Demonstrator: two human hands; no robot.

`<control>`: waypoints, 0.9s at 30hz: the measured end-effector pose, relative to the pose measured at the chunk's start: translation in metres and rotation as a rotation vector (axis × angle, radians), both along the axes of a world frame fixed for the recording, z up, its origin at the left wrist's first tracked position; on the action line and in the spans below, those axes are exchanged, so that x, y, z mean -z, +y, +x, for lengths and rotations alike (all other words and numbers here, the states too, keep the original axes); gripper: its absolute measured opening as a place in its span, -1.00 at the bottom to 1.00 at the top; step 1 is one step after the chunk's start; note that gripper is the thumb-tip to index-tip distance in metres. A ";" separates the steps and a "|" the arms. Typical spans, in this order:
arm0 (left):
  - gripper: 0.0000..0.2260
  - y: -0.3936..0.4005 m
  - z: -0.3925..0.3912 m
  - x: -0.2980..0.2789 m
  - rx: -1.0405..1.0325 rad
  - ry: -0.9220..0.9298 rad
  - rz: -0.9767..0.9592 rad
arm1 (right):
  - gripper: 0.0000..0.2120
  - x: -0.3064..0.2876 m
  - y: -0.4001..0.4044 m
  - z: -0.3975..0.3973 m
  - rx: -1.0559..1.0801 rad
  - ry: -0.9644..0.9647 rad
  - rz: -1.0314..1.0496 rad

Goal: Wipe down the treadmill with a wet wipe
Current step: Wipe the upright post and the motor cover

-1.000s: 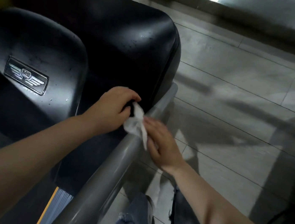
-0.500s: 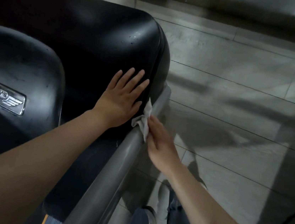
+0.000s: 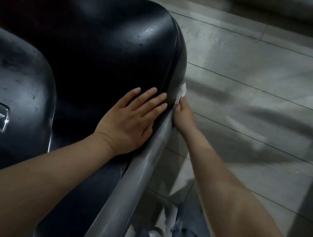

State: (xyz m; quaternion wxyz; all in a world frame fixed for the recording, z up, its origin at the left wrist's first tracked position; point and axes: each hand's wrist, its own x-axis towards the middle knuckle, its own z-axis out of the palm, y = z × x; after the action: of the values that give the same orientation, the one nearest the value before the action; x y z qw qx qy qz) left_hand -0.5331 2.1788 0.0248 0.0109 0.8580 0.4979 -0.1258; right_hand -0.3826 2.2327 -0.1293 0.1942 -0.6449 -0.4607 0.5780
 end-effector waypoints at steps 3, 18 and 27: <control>-0.52 0.000 0.000 -0.002 0.004 0.020 -0.005 | -0.62 -0.033 -0.061 -0.003 0.121 0.142 0.044; -0.53 0.000 -0.001 0.002 0.010 -0.002 0.029 | -0.55 -0.034 -0.051 -0.021 0.638 0.411 -0.482; -0.54 -0.003 0.000 0.003 0.003 -0.022 0.043 | -0.53 -0.005 -0.036 -0.014 0.621 0.467 -0.601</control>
State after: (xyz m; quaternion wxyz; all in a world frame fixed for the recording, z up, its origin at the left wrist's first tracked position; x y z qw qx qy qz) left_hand -0.5327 2.1762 0.0222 -0.0023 0.8602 0.4989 -0.1058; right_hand -0.3964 2.1971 -0.1244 0.2609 -0.6323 -0.0036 0.7294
